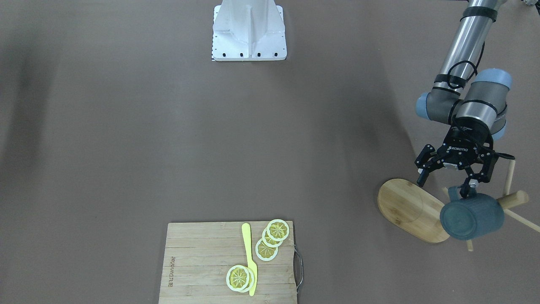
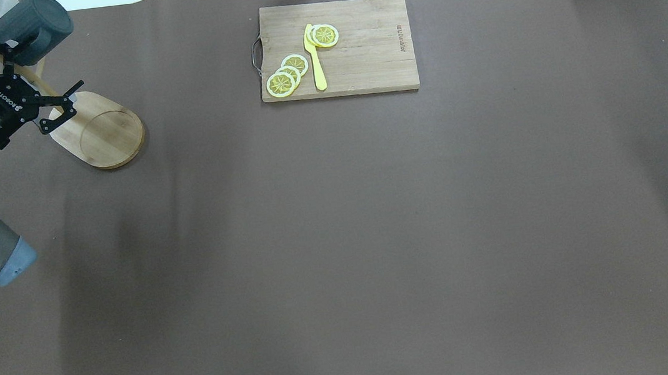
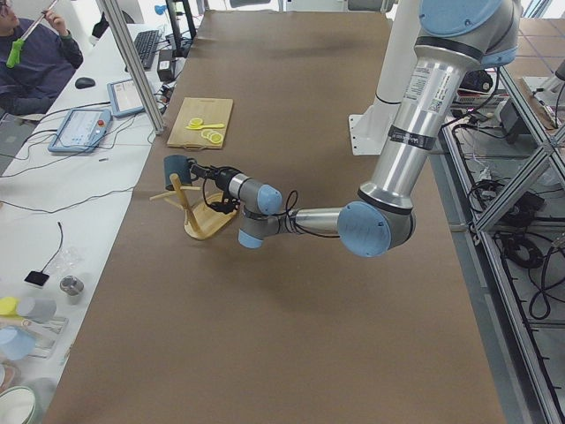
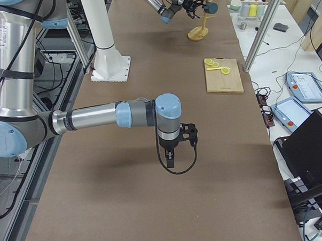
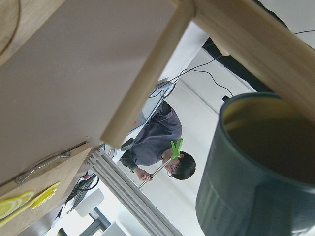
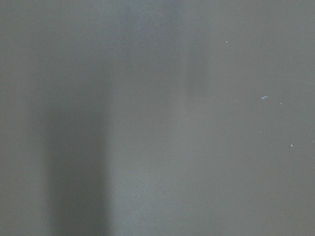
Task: Hang cup on storage rack
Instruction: 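Hook the mug handle onto the top peg of the wooden stand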
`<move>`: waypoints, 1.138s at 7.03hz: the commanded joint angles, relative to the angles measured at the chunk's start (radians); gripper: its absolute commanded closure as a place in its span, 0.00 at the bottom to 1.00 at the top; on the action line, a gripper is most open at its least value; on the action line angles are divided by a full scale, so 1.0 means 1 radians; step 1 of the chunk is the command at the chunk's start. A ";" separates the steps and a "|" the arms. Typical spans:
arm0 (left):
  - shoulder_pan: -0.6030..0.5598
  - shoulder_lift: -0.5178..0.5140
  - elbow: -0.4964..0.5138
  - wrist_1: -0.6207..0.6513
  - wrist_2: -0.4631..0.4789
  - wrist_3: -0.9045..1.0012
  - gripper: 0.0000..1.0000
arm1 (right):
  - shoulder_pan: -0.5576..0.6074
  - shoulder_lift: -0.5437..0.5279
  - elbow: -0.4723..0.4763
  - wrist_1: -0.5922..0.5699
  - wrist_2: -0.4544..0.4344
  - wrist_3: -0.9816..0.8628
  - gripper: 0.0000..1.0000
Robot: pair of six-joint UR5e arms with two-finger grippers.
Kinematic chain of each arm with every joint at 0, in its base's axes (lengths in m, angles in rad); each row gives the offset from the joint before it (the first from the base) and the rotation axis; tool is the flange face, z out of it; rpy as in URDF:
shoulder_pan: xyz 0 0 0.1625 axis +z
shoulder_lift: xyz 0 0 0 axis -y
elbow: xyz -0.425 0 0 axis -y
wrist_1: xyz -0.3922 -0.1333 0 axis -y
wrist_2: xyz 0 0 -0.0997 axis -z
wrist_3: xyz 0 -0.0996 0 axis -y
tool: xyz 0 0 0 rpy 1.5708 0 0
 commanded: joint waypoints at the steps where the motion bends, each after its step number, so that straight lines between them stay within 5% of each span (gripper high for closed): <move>1: 0.003 0.014 -0.010 -0.042 -0.002 0.012 0.01 | 0.001 0.000 -0.002 0.000 0.000 0.000 0.00; 8: 0.006 0.099 -0.161 -0.083 -0.002 0.013 0.01 | 0.001 0.000 0.000 0.000 0.000 0.000 0.00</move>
